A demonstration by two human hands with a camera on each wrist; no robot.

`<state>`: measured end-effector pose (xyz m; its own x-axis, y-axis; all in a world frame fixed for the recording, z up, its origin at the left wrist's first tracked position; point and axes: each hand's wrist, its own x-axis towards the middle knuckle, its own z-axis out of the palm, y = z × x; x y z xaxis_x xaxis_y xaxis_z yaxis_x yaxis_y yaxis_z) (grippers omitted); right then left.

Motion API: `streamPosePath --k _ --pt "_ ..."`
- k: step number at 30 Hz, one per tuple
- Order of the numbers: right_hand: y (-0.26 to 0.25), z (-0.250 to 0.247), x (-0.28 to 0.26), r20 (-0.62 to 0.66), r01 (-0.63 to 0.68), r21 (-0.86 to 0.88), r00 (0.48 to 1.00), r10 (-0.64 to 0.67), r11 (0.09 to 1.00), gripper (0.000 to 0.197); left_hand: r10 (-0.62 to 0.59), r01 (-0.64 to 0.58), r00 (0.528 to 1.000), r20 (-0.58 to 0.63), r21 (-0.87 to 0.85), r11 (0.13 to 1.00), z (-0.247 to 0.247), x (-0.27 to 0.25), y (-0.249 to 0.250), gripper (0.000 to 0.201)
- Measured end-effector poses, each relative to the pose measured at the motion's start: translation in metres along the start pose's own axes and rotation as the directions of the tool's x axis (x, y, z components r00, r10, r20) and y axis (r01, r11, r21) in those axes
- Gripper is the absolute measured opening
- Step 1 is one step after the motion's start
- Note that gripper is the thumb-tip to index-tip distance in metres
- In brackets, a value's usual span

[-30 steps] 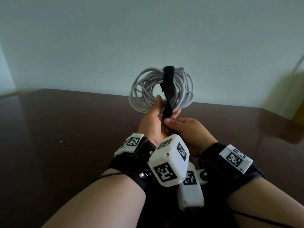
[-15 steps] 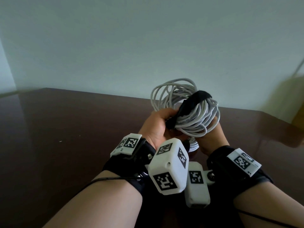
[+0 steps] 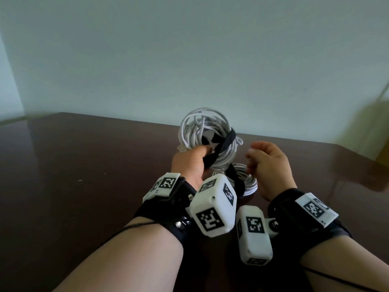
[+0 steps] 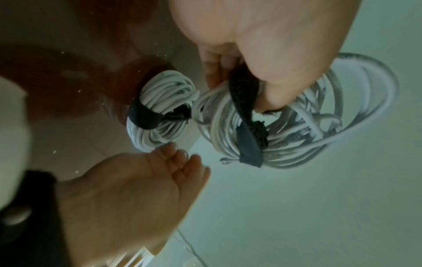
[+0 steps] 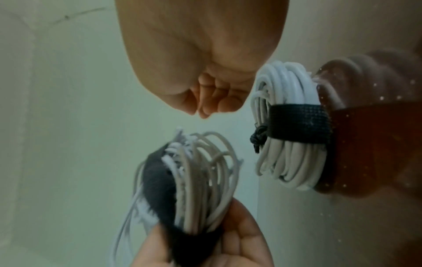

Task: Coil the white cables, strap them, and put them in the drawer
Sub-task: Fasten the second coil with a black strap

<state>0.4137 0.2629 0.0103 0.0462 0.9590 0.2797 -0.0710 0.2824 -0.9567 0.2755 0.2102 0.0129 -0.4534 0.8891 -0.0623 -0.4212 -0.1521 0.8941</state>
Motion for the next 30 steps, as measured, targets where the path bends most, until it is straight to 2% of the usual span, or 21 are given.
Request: streamPosePath --k 2,5,7,9,11,13,16,18,21,24,28,30 --pt "-0.006 0.004 -0.007 -0.013 0.082 0.022 0.997 -0.082 0.996 0.017 0.070 -0.067 0.997 -0.037 0.072 0.995 -0.005 0.003 -0.003 0.019" --pt "-0.019 0.012 -0.021 0.153 0.134 0.114 0.977 -0.151 0.984 0.022 0.092 -0.088 0.995 -0.040 0.097 0.991 -0.004 0.006 -0.002 0.027" --pt "-0.019 0.018 -0.023 0.229 0.234 -0.032 0.948 -0.220 0.972 0.023 0.102 -0.098 0.994 -0.037 0.102 0.990 -0.001 0.002 -0.002 0.028" --pt "-0.017 0.020 -0.022 0.260 0.331 -0.313 0.932 -0.255 0.890 0.021 0.165 -0.163 0.986 -0.022 0.087 0.983 0.003 -0.006 -0.002 0.022" --pt "-0.016 0.018 -0.019 0.279 0.334 -0.498 0.936 -0.216 0.800 0.025 0.227 -0.226 0.974 0.006 0.093 0.970 0.007 -0.013 -0.002 0.019" --pt "-0.017 0.016 -0.018 0.258 0.319 -0.544 0.944 -0.206 0.776 0.029 0.284 -0.283 0.959 0.010 0.134 0.950 0.009 -0.011 -0.003 0.022" --pt "-0.020 0.015 -0.020 0.252 0.352 -0.537 0.934 -0.252 0.767 0.020 0.301 -0.311 0.950 0.083 0.164 0.936 0.011 -0.005 -0.007 0.053" --pt "-0.021 0.015 -0.020 0.260 0.376 -0.543 0.926 -0.275 0.751 0.017 0.291 -0.310 0.947 0.133 0.159 0.937 0.013 -0.008 -0.010 0.047" --pt "-0.022 0.016 -0.021 0.282 0.399 -0.610 0.917 -0.283 0.685 0.021 0.294 -0.325 0.936 0.192 0.158 0.932 0.016 -0.012 -0.009 0.023" --pt "-0.024 0.015 -0.019 0.318 0.390 -0.688 0.920 -0.228 0.612 0.023 0.310 -0.345 0.926 0.217 0.147 0.927 0.014 -0.010 -0.009 0.024" --pt "-0.024 0.012 -0.017 0.271 0.359 -0.575 0.931 -0.243 0.735 0.014 0.327 -0.374 0.909 0.259 0.157 0.914 0.015 -0.014 -0.009 0.027" --pt "-0.022 0.013 -0.016 0.249 0.370 -0.549 0.928 -0.276 0.750 0.011 0.333 -0.380 0.906 0.262 0.153 0.912 0.015 -0.013 -0.010 0.021"
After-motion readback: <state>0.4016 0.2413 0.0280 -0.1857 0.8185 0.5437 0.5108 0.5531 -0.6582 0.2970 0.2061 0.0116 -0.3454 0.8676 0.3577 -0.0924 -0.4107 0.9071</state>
